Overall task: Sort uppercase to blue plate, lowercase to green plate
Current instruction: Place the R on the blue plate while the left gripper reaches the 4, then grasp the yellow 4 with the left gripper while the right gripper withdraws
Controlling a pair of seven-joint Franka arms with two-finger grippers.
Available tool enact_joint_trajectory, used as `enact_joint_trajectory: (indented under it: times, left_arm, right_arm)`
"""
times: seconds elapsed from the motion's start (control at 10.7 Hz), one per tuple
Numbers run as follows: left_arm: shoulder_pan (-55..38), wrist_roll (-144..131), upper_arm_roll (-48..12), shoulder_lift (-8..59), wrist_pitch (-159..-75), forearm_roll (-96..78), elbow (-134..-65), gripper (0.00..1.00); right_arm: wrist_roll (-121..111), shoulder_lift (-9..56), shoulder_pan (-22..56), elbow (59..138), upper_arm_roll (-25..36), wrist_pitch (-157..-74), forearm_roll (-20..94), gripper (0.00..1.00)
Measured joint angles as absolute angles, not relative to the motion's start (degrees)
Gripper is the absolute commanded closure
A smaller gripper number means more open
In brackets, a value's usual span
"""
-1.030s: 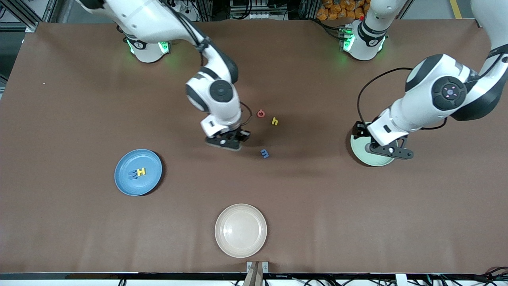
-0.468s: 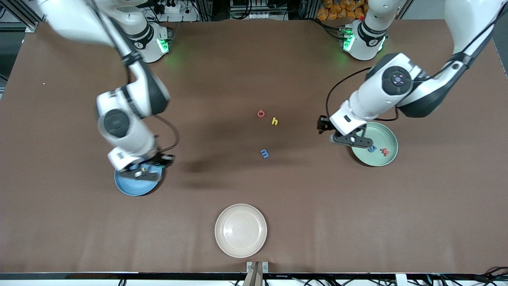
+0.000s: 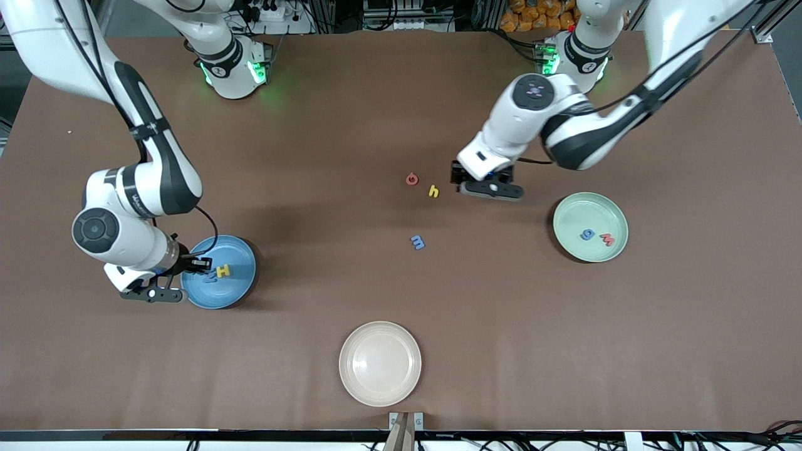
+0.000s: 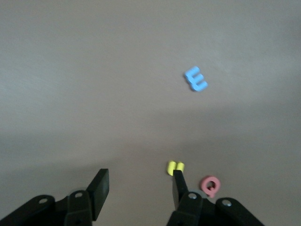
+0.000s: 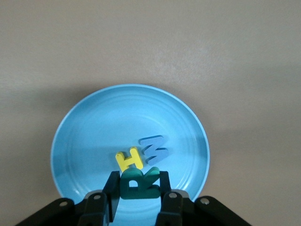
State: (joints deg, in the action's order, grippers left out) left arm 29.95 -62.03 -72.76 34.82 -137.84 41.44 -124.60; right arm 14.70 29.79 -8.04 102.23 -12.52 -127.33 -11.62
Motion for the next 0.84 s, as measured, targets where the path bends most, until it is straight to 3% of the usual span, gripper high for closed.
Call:
enact_joint_trajectory:
  times: [0.19, 0.56, 0.84]
  left_arm:
    - [20.3, -64.7, -63.8, 34.9, -143.4, 43.5, -124.8, 0.37]
    - [8.0, -66.1, -52.3, 35.2, -148.6, 44.2, -124.9, 0.37]
    - [2.4, -67.8, -48.5, 35.3, -149.7, 44.2, -124.8, 0.37]
  right_arm:
    - [14.7, 32.4, -8.5, 102.4, -12.5, -130.4, -11.6, 0.0]
    - [14.7, 33.1, -8.5, 102.0, -12.7, -132.3, -11.6, 0.0]
    - [14.6, 26.2, -8.1, 100.7, -14.5, -125.4, -11.6, 0.0]
